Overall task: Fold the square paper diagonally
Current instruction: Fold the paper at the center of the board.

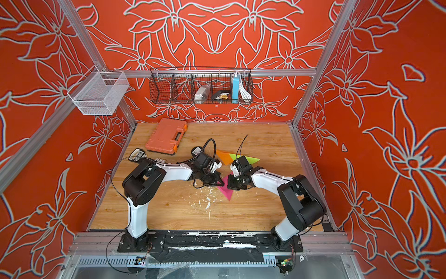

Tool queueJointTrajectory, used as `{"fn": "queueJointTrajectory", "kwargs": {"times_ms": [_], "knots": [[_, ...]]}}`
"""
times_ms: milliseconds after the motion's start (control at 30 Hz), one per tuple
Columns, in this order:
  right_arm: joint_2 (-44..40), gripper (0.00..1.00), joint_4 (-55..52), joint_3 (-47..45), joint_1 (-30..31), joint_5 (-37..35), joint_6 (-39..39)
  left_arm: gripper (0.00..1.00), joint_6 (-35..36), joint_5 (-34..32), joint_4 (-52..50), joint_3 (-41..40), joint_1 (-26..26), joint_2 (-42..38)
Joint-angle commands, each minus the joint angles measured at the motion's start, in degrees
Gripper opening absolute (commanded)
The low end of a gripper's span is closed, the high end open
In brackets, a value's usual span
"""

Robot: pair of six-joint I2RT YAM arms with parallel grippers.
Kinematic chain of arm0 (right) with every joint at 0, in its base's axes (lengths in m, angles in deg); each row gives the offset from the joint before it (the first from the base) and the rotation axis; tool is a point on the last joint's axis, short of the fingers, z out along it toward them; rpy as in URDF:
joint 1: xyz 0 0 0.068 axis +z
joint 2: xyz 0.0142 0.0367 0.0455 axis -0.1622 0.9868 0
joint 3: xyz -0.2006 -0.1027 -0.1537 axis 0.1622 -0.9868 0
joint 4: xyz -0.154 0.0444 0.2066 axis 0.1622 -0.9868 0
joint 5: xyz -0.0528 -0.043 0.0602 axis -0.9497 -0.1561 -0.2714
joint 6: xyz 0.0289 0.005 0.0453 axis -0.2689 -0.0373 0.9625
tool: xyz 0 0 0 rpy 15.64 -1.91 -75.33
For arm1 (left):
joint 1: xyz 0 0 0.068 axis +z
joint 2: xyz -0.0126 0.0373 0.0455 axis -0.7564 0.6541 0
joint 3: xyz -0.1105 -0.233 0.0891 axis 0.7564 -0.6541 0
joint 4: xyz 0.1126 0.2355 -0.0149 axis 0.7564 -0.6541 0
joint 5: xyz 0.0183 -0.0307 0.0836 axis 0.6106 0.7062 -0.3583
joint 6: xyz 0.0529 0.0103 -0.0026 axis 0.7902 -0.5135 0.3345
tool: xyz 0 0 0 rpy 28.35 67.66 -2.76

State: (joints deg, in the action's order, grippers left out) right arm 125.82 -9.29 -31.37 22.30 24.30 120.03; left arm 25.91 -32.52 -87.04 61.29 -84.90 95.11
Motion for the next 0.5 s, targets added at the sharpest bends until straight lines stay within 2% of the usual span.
{"fn": "queueJointTrajectory", "kwargs": {"times_ms": [0,467], "knots": [[0.0,0.0,-2.5,-1.7,0.5,-3.4,-0.2,0.0,1.1,-2.7,-5.0,-0.3,-1.0,2.4],[-9.4,0.0,-11.4,-6.8,-1.1,-10.7,-2.8,0.0,1.6,-4.0,-6.5,0.1,-0.9,2.6]]}}
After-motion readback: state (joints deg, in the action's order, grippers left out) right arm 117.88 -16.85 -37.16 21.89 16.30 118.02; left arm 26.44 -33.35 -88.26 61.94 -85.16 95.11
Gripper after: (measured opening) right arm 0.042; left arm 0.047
